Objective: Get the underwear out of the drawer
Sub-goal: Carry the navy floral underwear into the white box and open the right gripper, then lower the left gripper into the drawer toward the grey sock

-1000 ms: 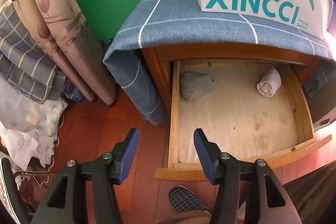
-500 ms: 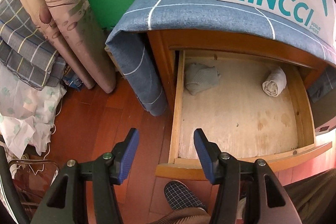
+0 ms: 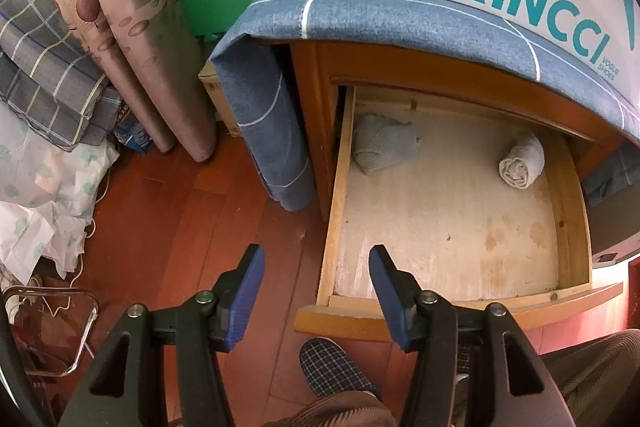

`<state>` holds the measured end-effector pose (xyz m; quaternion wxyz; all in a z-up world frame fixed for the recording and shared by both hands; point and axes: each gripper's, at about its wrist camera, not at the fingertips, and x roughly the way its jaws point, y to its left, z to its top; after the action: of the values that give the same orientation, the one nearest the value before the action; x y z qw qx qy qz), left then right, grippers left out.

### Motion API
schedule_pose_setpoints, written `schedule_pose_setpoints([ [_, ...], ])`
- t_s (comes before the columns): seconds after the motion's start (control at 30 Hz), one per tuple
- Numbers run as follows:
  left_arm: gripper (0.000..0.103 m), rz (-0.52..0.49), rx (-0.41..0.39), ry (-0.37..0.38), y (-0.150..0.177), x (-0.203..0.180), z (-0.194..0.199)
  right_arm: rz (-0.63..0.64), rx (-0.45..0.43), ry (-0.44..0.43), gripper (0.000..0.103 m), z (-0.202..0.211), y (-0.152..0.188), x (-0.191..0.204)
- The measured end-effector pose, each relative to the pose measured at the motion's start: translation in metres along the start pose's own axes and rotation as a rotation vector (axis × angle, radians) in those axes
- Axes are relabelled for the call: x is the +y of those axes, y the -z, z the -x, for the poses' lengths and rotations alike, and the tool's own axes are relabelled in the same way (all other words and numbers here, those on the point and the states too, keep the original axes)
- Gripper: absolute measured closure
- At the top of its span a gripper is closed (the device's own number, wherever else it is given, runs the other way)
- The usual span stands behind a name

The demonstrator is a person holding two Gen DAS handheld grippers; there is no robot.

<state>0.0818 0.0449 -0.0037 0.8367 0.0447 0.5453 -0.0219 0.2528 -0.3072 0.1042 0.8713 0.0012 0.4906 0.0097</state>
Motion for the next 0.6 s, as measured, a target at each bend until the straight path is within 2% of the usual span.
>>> schedule_pose_setpoints([
  [0.07, 0.048, -0.002, 0.001, 0.001, 0.000, 0.000, -0.001, 0.000, -0.011, 0.008, 0.066, 0.003, 0.002, 0.000],
  [0.13, 0.048, -0.002, 0.005, 0.003, -0.001, 0.000, -0.002, -0.017, -0.022, 0.008, 0.055, 0.006, 0.001, -0.001],
  [0.3, 0.048, 0.001, 0.010, 0.002, -0.001, 0.000, -0.003, -0.015, -0.067, 0.016, 0.038, 0.025, 0.005, -0.004],
  [0.4, 0.048, 0.002, 0.010, 0.001, -0.001, 0.000, -0.002, -0.002, -0.089, 0.013, 0.036, 0.039, 0.007, -0.003],
  [0.6, 0.048, 0.004, 0.007, -0.005, 0.001, -0.001, -0.002, -0.020, -0.166, -0.019, 0.026, 0.081, 0.031, -0.007],
])
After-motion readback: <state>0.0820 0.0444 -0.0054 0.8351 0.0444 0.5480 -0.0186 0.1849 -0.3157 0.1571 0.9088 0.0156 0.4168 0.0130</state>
